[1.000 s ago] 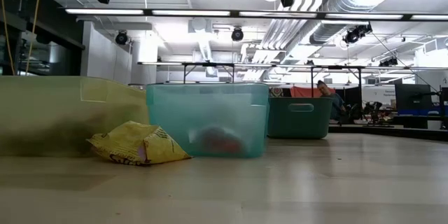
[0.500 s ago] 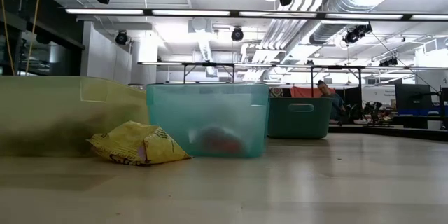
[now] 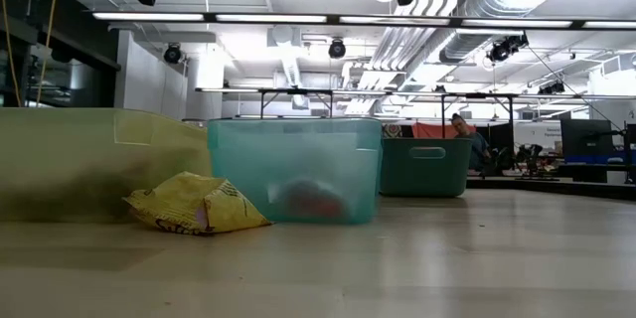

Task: Sort candy
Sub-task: Put the yellow candy into the blue bin

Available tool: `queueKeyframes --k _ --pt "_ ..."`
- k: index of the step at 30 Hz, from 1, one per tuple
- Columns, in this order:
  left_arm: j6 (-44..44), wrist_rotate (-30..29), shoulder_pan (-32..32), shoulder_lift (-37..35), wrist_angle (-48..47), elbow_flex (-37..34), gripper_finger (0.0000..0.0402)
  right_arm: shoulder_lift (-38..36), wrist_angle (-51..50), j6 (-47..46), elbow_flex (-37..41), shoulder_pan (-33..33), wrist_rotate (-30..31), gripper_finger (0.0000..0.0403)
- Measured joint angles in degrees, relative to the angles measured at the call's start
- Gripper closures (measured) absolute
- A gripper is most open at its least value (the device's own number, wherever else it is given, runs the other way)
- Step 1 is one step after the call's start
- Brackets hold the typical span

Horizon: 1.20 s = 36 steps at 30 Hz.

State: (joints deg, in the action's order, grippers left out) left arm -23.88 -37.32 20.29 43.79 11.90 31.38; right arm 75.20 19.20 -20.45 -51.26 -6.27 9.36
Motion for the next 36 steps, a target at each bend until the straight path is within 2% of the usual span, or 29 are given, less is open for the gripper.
queueKeyframes --k 4,7,11,14,19,22,26,28,36 --pt "0.0 0.0 0.0 0.0 0.0 0.0 0.0271 -0.7 -1.6 0.6 0.0 2.2 5.7 0.0402" --pt "0.0 0.0 0.0 0.0 0.0 0.0 0.0271 -2.6 -7.7 -0.3 -0.1 4.4 13.3 0.0402" --pt "0.0 0.0 0.0 0.0 0.0 0.0 0.0271 -5.1 -23.8 -5.9 -0.1 7.9 23.3 0.0402" --pt "-0.1 -0.2 0.0 0.0 0.0 0.0 0.0271 -5.5 -37.9 -14.3 -0.1 11.4 26.5 0.0402" --pt "-0.1 -0.8 0.0 0.0 0.0 0.0 0.0271 -3.6 -51.6 -27.2 0.0 17.6 25.4 0.0390" --pt "-0.2 -0.8 0.0 0.0 0.0 0.0 0.0271 -1.9 -50.0 -28.6 0.0 21.0 21.7 0.0380" --pt "-1.6 -0.9 0.0 0.0 -0.1 0.0 0.0271 1.2 -42.5 -26.0 0.0 24.4 13.8 0.0363" --pt "-1.6 -0.9 0.0 0.0 -0.2 0.0 0.0271 2.6 -41.4 -25.6 0.0 25.4 12.6 0.0348" --pt "-1.5 -0.9 0.0 0.0 -0.3 0.0 0.0271 4.0 -43.4 -25.6 0.0 27.8 9.6 0.0243"
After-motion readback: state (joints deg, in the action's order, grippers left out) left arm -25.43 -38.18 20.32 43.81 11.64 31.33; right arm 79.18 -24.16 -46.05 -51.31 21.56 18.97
